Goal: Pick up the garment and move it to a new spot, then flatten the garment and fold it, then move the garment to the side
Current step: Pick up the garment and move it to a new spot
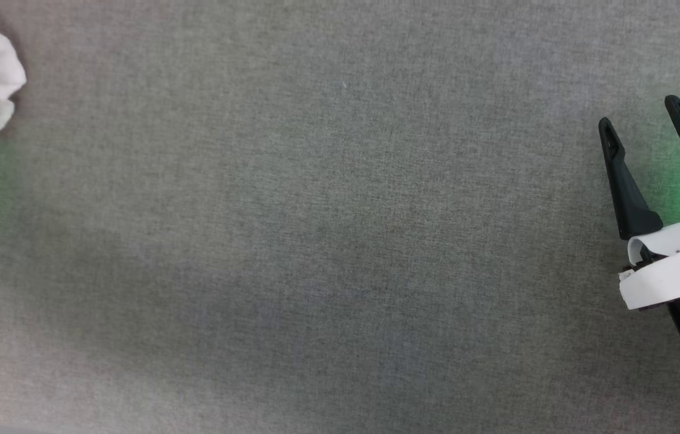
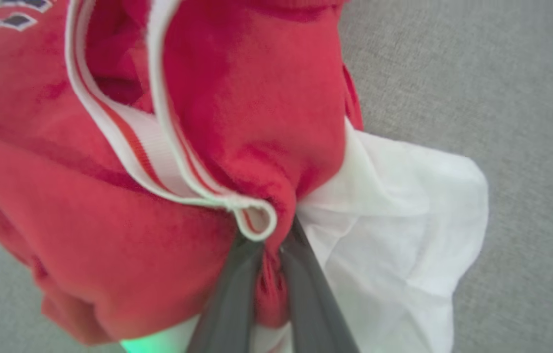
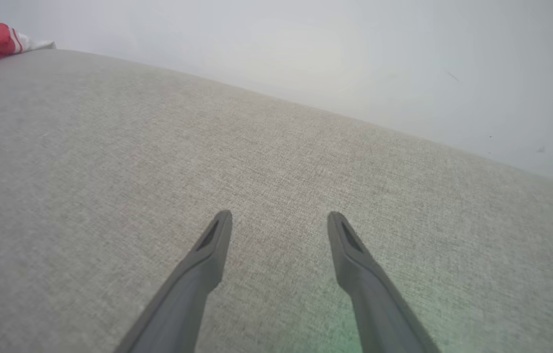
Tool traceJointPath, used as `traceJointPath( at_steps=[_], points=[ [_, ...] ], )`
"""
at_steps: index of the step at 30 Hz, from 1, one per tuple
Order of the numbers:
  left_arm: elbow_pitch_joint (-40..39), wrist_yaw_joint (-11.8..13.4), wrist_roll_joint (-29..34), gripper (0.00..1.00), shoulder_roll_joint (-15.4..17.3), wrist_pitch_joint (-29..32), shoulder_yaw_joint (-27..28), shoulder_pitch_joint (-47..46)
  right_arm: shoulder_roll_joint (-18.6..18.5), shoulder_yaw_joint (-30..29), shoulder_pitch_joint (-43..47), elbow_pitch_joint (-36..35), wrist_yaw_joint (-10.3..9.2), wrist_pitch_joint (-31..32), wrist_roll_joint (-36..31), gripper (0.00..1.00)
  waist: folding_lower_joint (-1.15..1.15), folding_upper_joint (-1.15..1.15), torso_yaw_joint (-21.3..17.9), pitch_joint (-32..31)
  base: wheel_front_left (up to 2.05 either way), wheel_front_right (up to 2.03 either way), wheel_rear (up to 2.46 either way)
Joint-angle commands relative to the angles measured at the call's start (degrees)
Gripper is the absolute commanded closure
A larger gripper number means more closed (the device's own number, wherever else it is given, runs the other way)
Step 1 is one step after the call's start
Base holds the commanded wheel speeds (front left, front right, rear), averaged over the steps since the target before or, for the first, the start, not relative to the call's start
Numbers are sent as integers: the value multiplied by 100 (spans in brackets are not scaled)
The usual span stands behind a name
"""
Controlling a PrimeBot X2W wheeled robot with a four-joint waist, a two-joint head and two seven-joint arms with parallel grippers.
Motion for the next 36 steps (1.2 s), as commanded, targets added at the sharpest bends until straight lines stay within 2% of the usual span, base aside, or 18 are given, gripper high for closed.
traceJointPath(
  at_steps=[1,13,21,30,33,36],
  points=[
    [2,-8,-34,100,-48,-89,-48,-17,15,-12,-22,37,-8,-46,-16,0,0,0,39,-119,0,0,0],
    [-640,-8,120,100,624,-1402,-570,-262,265,-14,296,690,-8,-602,179,0,0,0,184,-1311,0,0,0],
    [-1352,-8,314,100,963,-1768,-1000,-491,419,50,516,1136,-8,-931,352,0,0,0,220,-2182,0,0,0],
    [-2203,1,422,100,1135,-1527,-1255,-584,513,4,719,1411,-8,-1165,483,0,0,0,179,-2805,0,0,0],
    [-2719,78,450,100,1238,-1365,-1312,-485,546,-65,750,1444,-8,-1238,502,0,0,0,121,-2920,0,0,0],
    [-3286,270,371,100,1334,-1145,-1308,-330,572,-173,808,1469,-8,-1291,503,0,0,0,26,-2987,0,0,0]
  ],
)
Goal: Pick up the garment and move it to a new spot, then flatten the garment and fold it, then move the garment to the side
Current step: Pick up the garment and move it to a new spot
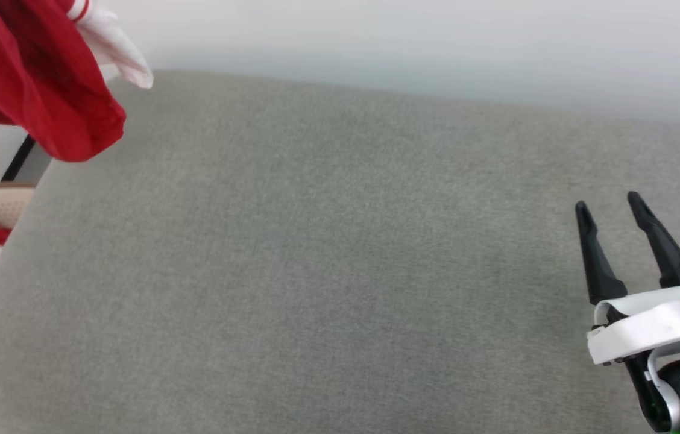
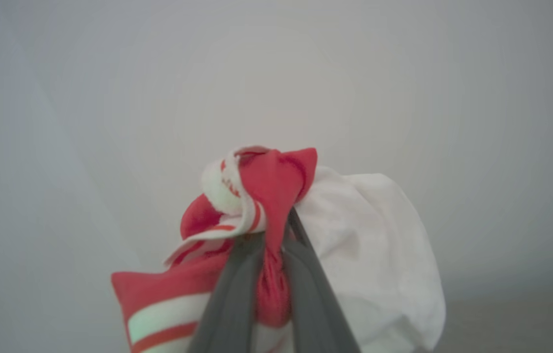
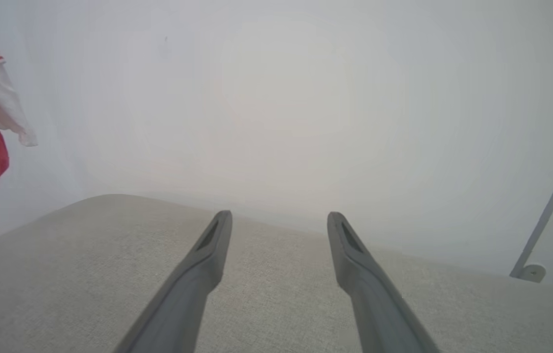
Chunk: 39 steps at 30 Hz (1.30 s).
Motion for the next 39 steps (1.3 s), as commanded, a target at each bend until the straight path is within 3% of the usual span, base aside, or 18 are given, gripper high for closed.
traceJointPath(
  at_steps=[1,8,15,20,30,39],
  points=[
    [-308,114,-54,100,62,124,-7,170,13,-78,85,21,-8,-55,16,0,0,0,-162,-148,0,0,0],
    [-1897,690,-265,100,410,676,14,668,87,-350,121,47,-8,-176,-71,0,0,0,-578,-140,0,0,0],
    [-3301,1131,-345,100,533,1108,-82,967,188,-600,67,142,-8,-316,-165,0,0,0,-1141,-13,0,0,0],
    [-4006,1348,-280,100,231,1365,-308,910,263,-760,1,255,-8,-452,-194,0,0,0,-1519,115,0,0,0],
    [-4446,1546,-253,100,-455,1570,-898,1222,529,-914,8,388,-8,-666,-295,0,0,0,-1925,458,0,0,0],
    [-4088,1552,-614,100,-518,1732,-1458,2275,668,-819,-56,638,-8,-813,-278,0,0,0,-1965,624,0,0,0]
  ],
)
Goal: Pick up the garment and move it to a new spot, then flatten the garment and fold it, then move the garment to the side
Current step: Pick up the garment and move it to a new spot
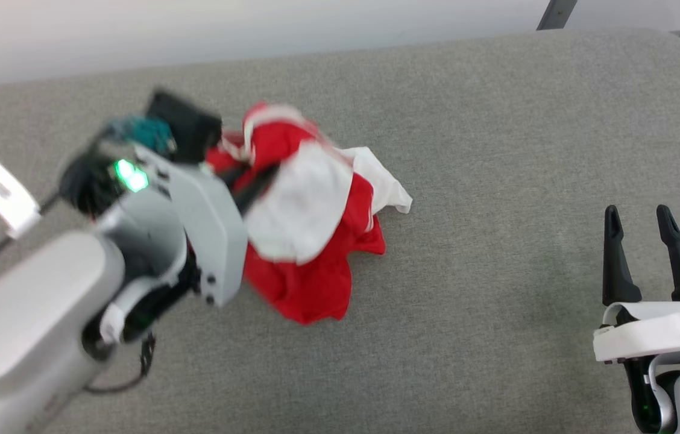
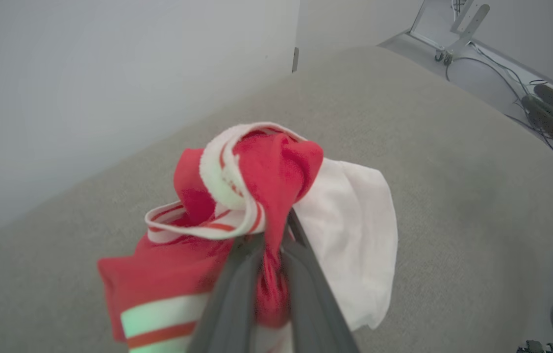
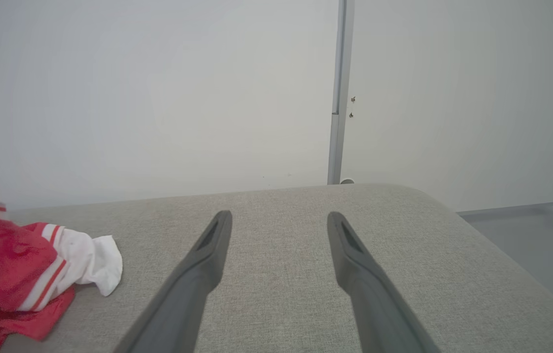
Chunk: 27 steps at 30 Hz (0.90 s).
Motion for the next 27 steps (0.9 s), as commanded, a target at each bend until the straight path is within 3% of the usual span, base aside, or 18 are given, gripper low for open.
traceJointPath(
  at_steps=[1,11,20,27],
  points=[
    [133,10,-133,100,-2,22,-86,288,35,26,-79,47,-8,-50,-7,0,0,0,-5,60,0,0,0],
    [1245,-157,-339,100,-128,174,-584,1026,70,107,-212,202,-8,-121,8,0,0,0,66,142,0,0,0],
    [2297,-328,-285,100,-596,204,-978,1245,26,179,-255,307,-8,-151,16,0,0,0,106,75,0,0,0],
    [3029,-737,-291,100,-947,92,-1205,1329,-37,255,-188,351,-8,-130,43,0,0,0,163,-132,0,0,0]
  ],
)
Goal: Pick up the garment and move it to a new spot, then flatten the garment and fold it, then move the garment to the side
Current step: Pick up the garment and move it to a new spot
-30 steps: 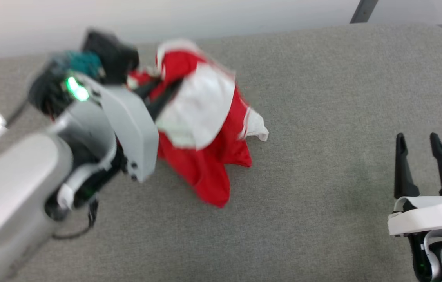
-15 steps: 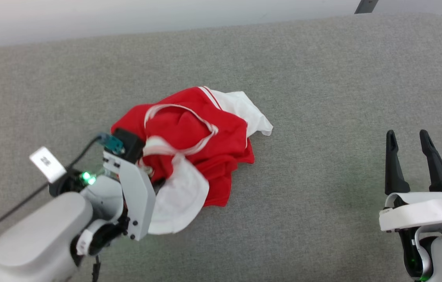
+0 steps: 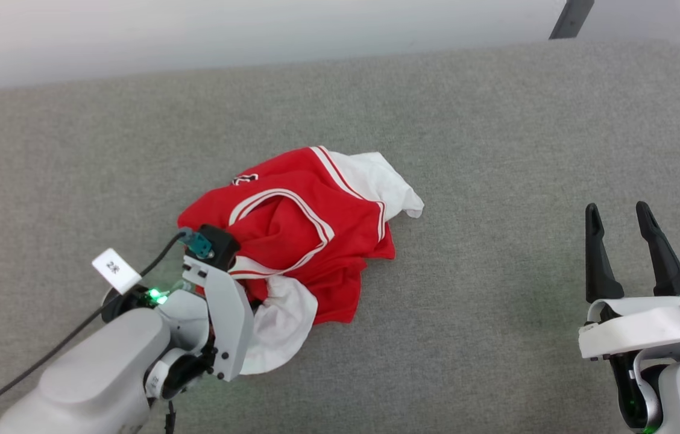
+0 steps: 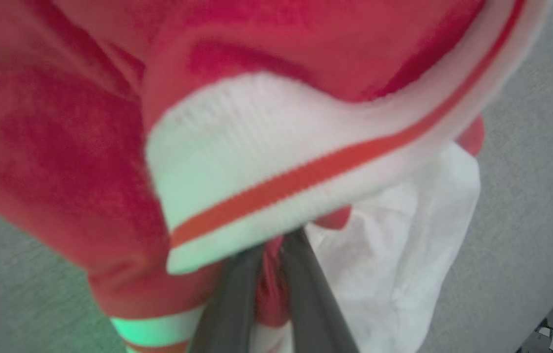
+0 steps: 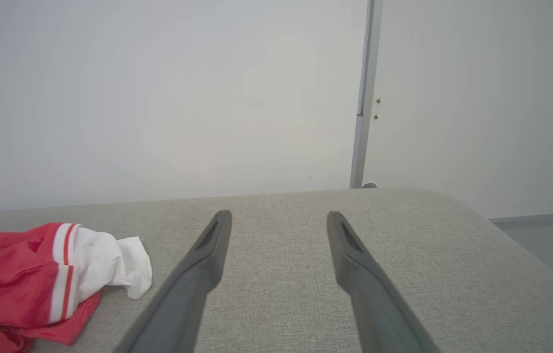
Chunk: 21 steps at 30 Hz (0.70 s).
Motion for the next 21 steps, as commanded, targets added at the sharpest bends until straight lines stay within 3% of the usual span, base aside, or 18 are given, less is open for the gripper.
traceJointPath(
  at_steps=[1,3,4,12,21],
  points=[
    [155,-102,-61,80,-81,14,-168,252,-42,29,49,12,-8,3,35,0,0,0,46,-122,0,0,0],
    [209,-167,-74,31,-99,-92,-101,209,-76,39,96,26,-8,20,44,0,0,0,87,-232,0,0,0],
    [212,-207,-88,0,-99,-135,-73,188,-93,46,124,23,-8,42,48,0,0,0,106,-285,0,0,0],
    [-154,-195,-216,0,124,-556,235,276,-280,101,340,-9,-8,132,126,0,0,0,290,-800,0,0,0],
    [-754,73,-204,0,691,-1980,808,901,-442,166,607,26,-8,164,265,0,0,0,519,-1305,0,0,0]
  ],
)
